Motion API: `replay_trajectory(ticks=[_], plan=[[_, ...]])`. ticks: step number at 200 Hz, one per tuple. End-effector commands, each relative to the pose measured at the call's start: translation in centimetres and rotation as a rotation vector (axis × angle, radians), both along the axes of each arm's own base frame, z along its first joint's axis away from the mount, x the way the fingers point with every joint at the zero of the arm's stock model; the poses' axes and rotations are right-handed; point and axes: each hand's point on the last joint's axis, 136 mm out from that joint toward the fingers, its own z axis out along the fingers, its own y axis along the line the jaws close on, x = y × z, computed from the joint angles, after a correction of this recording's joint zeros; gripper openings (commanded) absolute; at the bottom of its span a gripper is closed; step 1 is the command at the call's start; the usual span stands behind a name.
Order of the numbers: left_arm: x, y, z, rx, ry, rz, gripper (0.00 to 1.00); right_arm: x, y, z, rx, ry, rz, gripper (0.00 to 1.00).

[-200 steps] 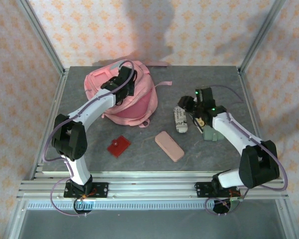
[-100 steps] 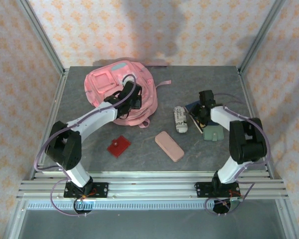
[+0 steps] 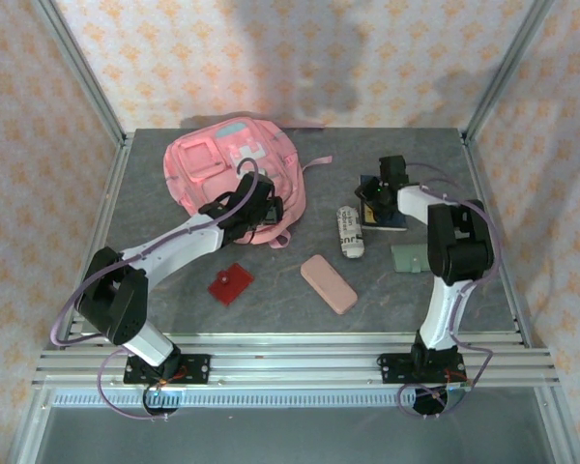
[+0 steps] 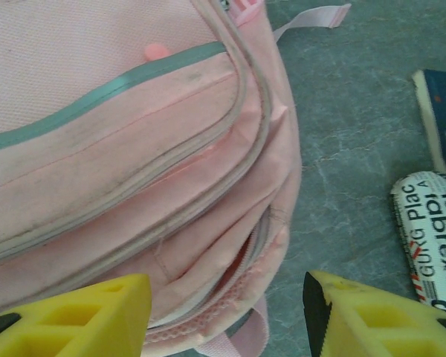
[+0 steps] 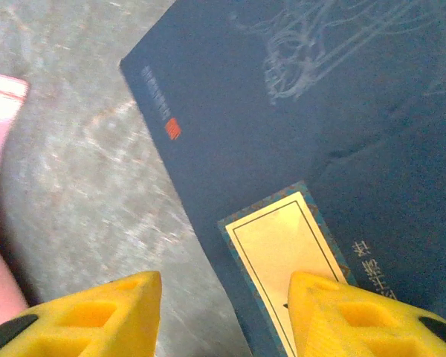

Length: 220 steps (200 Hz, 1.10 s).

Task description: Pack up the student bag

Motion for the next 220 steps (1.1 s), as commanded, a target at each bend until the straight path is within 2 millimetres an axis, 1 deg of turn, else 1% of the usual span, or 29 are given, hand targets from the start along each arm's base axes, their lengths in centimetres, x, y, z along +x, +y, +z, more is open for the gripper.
replay_trajectory(ticks=[1,25,35,44,53,67,82,91,105,107,110,116,118,148,173,191,202,220], plan=[[0.6,-2.0,0.4,-0.065,-0.009,-0.026,0.59,1.0,2.1,-0.3,0.082,0.010,0.037,0.49],[1.6,-4.1,0.4,-0.117,-0.005,-0.063,0.59,2.6,3.1,1.5,0.108,-0.033,0.074,0.50],[2.1,-4.9,0.6,-0.129,-0.004,-0.076,0.59,2.8,3.0,2.3,0.090,-0.043,0.085,0.51],[2.6,-5.8,0.8,-0.137,-0.005,-0.091,0.59,2.8,2.5,3.4,0.051,-0.056,0.085,0.52],[3.0,-6.6,0.9,-0.144,-0.005,-0.105,0.60,2.6,1.4,4.4,-0.004,-0.067,0.073,0.54],[3.6,-7.9,0.8,-0.163,0.003,-0.129,0.60,1.9,-0.8,5.5,-0.083,-0.069,0.031,0.58],[4.2,-9.1,0.6,-0.185,0.009,-0.150,0.61,0.7,-3.7,6.0,-0.131,-0.059,-0.026,0.64],[4.5,-9.9,0.6,-0.194,0.011,-0.164,0.61,0.1,-5.2,5.8,-0.143,-0.052,-0.055,0.65],[5.1,-11.1,0.2,-0.200,0.025,-0.186,0.61,-0.8,-7.2,5.0,-0.153,-0.035,-0.086,0.65],[5.2,-11.2,0.5,-0.203,0.021,-0.190,0.61,-0.9,-7.4,4.9,-0.153,-0.032,-0.090,0.65],[5.3,-11.5,-0.6,-0.193,0.042,-0.193,0.61,-1.1,-7.7,4.6,-0.152,-0.026,-0.092,0.65],[5.6,-12.0,-1.1,-0.187,0.054,-0.200,0.61,-1.4,-8.0,4.1,-0.150,-0.015,-0.091,0.65],[5.7,-12.2,-0.9,-0.189,0.052,-0.203,0.61,-1.4,-8.1,3.9,-0.150,-0.012,-0.089,0.65],[6.6,-14.1,-2.3,-0.178,0.079,-0.232,0.61,-1.9,-7.8,1.9,-0.133,0.018,-0.049,0.63],[7.5,-15.1,-3.4,-0.175,0.100,-0.245,0.61,-2.2,-7.2,0.1,-0.116,0.045,-0.016,0.61],[7.9,-15.8,-4.7,-0.155,0.129,-0.258,0.61,-2.6,-5.7,-0.9,-0.086,0.066,0.043,0.57],[8.2,-16.1,-5.7,-0.133,0.150,-0.262,0.61,-3.0,-4.5,-1.4,-0.091,0.076,0.079,0.56],[8.8,-16.5,-6.8,-0.115,0.162,-0.260,0.62,-3.5,-3.2,-1.9,-0.084,0.082,0.116,0.54]])
